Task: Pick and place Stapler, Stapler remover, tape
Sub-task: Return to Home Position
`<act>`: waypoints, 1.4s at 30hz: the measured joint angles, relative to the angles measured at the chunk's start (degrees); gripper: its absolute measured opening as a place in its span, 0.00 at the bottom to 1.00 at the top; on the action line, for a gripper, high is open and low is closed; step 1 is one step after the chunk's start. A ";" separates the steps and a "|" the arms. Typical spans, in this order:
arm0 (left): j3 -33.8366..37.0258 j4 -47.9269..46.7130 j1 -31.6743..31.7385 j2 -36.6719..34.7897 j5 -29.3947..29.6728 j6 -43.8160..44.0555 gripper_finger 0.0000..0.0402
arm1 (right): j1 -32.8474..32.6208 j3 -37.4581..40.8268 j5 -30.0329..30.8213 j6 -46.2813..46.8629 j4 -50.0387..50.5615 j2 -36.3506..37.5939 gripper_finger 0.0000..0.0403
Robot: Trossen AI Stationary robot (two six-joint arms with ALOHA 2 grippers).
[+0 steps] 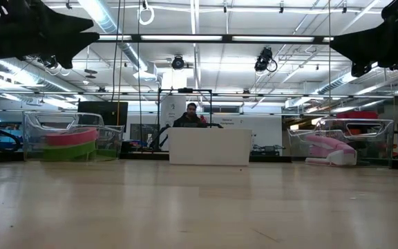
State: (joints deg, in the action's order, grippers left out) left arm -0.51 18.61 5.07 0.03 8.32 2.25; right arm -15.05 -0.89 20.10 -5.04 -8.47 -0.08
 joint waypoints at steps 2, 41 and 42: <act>0.00 -0.29 0.04 0.00 0.00 -1.15 0.48 | 0.00 0.00 0.00 0.00 0.00 0.00 0.16; 0.09 -15.90 -0.16 0.28 -8.33 -3.94 0.48 | -0.02 0.00 -0.01 0.00 -0.04 -0.02 0.16; 0.09 -15.75 -0.14 0.28 -8.33 -3.94 0.48 | -0.02 0.00 -0.02 0.00 -0.04 -0.02 0.16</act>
State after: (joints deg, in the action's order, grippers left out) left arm -0.43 2.86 4.93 0.32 -0.01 -1.69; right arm -15.06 -0.89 20.08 -5.04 -8.51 -0.10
